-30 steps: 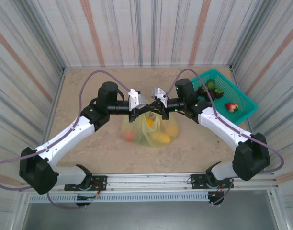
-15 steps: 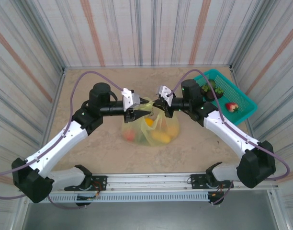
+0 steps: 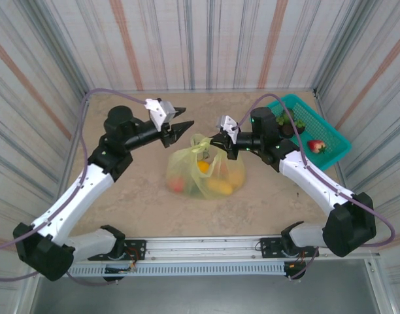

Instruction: Place the fake fruits into the plastic bag and tie a complex knot

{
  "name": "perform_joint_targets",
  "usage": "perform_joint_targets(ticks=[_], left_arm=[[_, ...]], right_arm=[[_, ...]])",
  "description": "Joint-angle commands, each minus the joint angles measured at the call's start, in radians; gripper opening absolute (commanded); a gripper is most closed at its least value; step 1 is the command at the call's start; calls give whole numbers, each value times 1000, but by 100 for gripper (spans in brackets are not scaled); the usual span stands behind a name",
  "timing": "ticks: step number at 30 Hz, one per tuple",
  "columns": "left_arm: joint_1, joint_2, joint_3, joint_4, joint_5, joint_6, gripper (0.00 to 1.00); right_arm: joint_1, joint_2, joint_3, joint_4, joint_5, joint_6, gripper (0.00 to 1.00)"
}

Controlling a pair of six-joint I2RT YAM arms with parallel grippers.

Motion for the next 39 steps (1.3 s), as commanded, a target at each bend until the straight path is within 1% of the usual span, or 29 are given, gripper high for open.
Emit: perform_joint_targets(ticks=[1,4,8,11,15,21,26,31,36,39], left_arm=[[-52,86,-25,-80,-27,72,47],[-91,126,-27,-142,3,109,43],[-91,125,-66,-141,21,144,40],[-84,115,-74,-166,71,168,38],[-67,85,-106,-168,94,157,38],[-52,74,-116,-207,53,175,38],[-54,93,-105,-172,123,158,42],[-69,124,-77,-132,168,133,44],[-75,145,-65,-119,181,121,42],[-78,151,-61,-109,188,112,38]], right_arm=[[-5,-1,-8,26,-60,31,0],[-11,4,-5,23,-77,37,0],[-19,11,5,16,-93,38,0],[-21,17,10,15,-95,38,0],[-24,23,15,12,-104,38,0],[-31,25,16,7,-123,40,0],[-31,32,17,12,-133,49,0],[-28,35,22,12,-132,53,0],[-24,40,22,12,-127,54,0],[-24,38,20,13,-123,54,0]])
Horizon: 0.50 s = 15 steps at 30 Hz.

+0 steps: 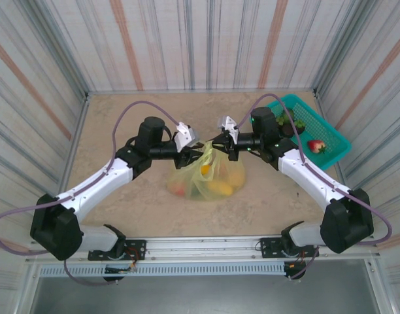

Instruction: Place the fake fruits into the plastic bag and tie a complex knot

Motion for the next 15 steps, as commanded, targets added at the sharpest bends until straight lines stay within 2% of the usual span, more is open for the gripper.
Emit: perform_joint_targets(ticks=[1,15], left_arm=[[-9,12,34,36,39,-22,36],[-9,17,45,22,23,-6,2]], right_arm=[[3,6,29,11,-19,27,0],[3,9,29,9,-12,32,0]])
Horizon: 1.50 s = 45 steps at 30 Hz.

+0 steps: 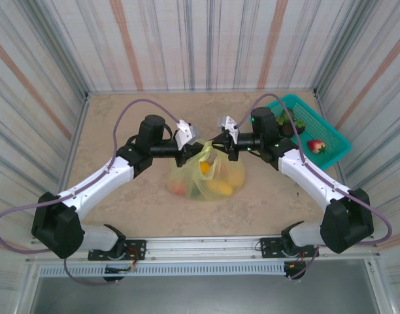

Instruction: Place the fake fruits into the plastic bag and tie a complex knot

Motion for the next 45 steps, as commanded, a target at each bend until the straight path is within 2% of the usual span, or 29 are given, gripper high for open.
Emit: perform_joint_targets(ticks=[1,7,13,23,30,36,41,45], left_arm=[[-8,2,28,2,15,12,0],[-9,-4,28,-10,16,12,0],[-2,-24,21,-26,9,20,0],[3,-33,6,-36,-10,26,0],[7,-35,3,-26,-29,25,0],[14,-47,2,-33,-58,26,0],[15,-55,-10,-15,-43,16,0],[16,-44,4,-13,-45,12,0]], right_arm=[[3,8,28,9,-12,15,0],[3,2,25,3,27,14,0],[-4,-10,26,-31,80,-2,13],[-34,-36,15,-39,121,-14,15],[-42,-62,12,-58,129,-19,20],[-42,-118,31,-109,169,48,21],[-38,-176,27,-198,130,74,25],[-25,-255,40,-260,266,185,33]])
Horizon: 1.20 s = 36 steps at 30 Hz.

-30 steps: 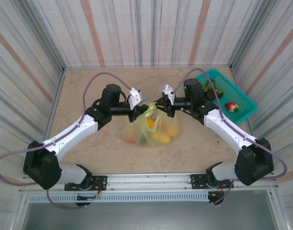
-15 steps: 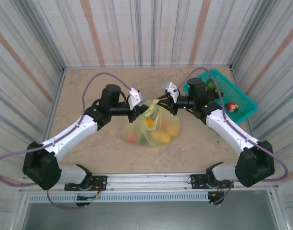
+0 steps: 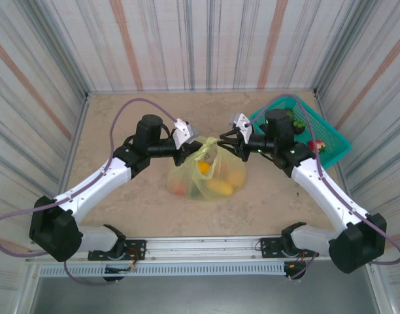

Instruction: Place the fake fruits into the plastic bag and tie a complex knot

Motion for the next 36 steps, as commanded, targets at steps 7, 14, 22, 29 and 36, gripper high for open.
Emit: perform_joint_targets(ticks=[7,14,22,29,36], left_arm=[[5,-17,10,-6,-9,18,0],[5,-30,6,-21,-27,28,0],[4,-35,7,-22,-54,26,0],[4,-49,-3,-11,-83,31,0],[4,-53,-3,-19,-90,52,0]], right_arm=[[24,-123,205,-406,232,268,12],[219,-207,113,-336,177,721,27],[335,-214,-125,101,169,1058,46],[343,-162,-178,301,222,1261,58],[360,-107,-198,325,271,1358,59]])
